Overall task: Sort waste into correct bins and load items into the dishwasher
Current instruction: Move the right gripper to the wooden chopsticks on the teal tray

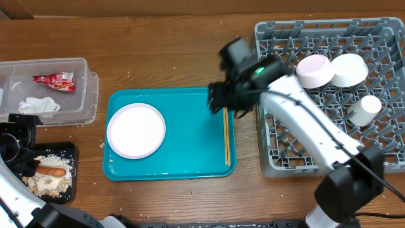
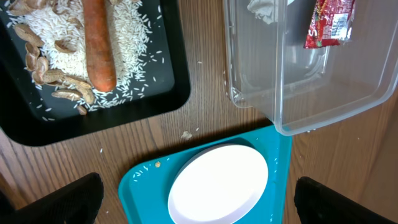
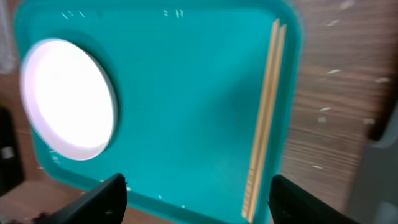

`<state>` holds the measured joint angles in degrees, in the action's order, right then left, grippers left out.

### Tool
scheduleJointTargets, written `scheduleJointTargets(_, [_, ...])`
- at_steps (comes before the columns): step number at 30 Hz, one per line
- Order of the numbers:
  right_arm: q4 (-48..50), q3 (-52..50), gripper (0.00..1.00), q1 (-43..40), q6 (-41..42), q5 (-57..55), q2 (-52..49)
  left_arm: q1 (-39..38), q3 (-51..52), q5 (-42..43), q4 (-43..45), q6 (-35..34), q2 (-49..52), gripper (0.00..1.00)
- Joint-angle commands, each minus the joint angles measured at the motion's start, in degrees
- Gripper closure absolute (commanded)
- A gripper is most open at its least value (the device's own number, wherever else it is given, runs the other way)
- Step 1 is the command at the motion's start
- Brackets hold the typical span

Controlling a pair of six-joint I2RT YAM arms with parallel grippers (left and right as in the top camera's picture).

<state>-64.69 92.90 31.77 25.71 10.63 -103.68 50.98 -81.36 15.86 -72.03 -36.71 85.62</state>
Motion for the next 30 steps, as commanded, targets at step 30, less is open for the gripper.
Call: scheduleJointTargets(30, [20.46,-24.04,0.30,4.57,2.47,-0.74,-2.12,-0.39,-0.37,0.26,0.11,0.52,0.26,0.00])
